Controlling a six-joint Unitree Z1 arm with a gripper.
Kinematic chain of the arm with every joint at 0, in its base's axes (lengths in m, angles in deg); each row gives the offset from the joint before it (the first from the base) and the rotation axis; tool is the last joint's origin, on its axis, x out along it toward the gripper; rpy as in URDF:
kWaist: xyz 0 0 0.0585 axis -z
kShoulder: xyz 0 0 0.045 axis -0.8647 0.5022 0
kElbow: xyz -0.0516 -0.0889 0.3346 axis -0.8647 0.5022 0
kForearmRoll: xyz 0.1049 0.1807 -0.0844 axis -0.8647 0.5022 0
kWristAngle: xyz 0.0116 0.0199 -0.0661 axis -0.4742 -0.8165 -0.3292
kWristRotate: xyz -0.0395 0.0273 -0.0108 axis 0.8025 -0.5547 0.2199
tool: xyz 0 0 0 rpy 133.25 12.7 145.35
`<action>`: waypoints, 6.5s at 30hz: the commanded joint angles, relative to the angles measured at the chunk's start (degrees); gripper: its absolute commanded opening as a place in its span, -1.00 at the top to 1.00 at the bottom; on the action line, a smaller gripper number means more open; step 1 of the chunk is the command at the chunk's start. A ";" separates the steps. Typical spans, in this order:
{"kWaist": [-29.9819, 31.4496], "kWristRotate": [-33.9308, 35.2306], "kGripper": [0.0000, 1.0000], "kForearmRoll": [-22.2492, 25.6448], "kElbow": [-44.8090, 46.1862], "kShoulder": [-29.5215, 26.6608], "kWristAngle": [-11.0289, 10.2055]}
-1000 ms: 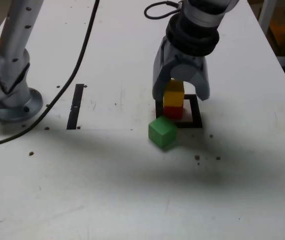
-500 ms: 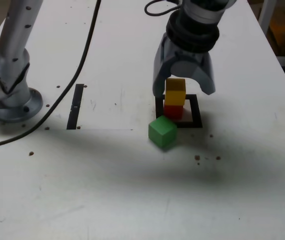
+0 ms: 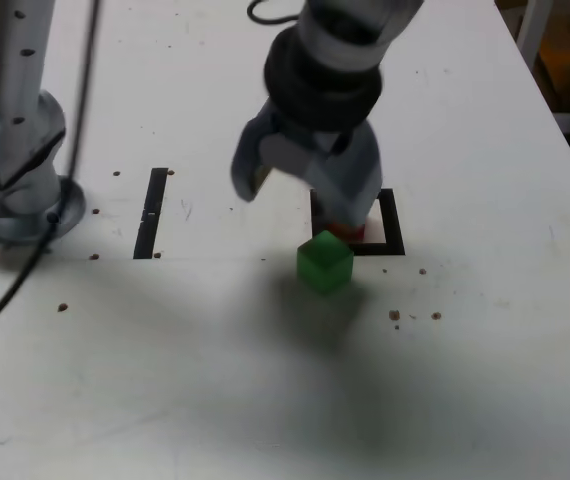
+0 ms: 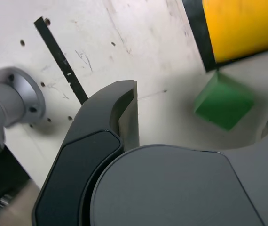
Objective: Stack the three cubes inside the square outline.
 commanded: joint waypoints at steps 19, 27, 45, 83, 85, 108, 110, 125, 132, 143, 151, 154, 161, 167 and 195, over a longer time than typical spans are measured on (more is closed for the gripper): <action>7.92 -3.94 -0.96 -16.20 9.83 -0.12 -4.63; 7.26 -4.57 -0.94 -14.41 8.96 1.85 -6.58; 5.51 -6.98 -0.75 -15.32 7.18 5.68 -6.63; 4.85 0.81 0.26 -6.73 4.95 3.45 -1.26; 4.88 2.39 0.26 -2.60 3.71 1.08 -1.16; -9.57 18.05 0.46 11.16 -18.46 0.84 3.11; -10.19 18.83 0.46 11.16 -18.04 1.64 3.65; -11.18 18.41 0.45 11.12 -19.06 4.76 3.69; -11.77 17.31 0.45 11.09 -19.24 4.87 3.36; -12.24 16.65 0.35 11.07 -20.36 7.28 3.21; -12.65 16.27 0.35 11.07 -20.59 7.65 2.55; -12.84 16.18 0.34 11.07 -20.51 7.85 2.54; -13.53 15.84 0.30 11.07 -20.27 8.11 2.50; -13.64 15.27 -0.19 11.06 -20.22 8.71 3.45; -13.58 12.54 -0.96 10.98 -8.80 -11.69 3.53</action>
